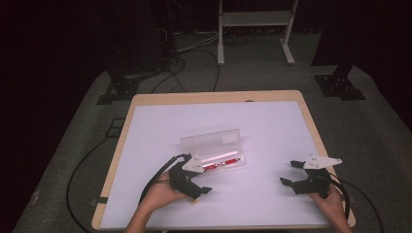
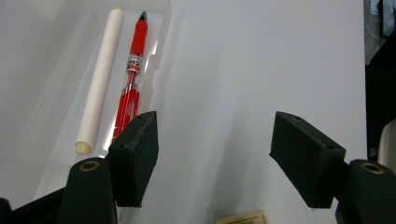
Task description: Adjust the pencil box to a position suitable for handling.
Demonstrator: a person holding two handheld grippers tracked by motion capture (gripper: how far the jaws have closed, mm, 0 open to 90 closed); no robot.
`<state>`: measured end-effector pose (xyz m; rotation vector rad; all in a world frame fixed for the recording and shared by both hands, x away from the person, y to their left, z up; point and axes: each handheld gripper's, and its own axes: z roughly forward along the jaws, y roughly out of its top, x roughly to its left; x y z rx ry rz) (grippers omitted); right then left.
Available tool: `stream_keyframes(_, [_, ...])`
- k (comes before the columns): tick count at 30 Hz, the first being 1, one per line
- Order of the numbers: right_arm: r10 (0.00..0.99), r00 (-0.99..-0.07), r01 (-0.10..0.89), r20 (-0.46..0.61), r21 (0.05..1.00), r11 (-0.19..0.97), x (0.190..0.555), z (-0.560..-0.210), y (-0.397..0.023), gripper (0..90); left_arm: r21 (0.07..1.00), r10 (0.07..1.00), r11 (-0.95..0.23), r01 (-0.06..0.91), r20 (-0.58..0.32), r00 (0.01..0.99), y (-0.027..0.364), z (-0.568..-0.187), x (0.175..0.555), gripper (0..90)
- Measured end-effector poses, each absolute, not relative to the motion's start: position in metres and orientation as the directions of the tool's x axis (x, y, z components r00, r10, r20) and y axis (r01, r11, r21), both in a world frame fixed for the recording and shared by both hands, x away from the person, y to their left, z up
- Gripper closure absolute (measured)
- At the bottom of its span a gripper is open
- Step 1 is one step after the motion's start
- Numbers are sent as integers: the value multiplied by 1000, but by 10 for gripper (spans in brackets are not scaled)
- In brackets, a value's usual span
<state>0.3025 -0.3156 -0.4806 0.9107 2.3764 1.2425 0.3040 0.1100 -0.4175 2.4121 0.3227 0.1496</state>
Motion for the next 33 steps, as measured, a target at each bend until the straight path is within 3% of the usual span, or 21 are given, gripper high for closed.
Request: stream_keyframes(33, [661,-750,394,18,815,424,302,-480,-315,176,607,260,-770,196,18,965,136,-439,281,386])
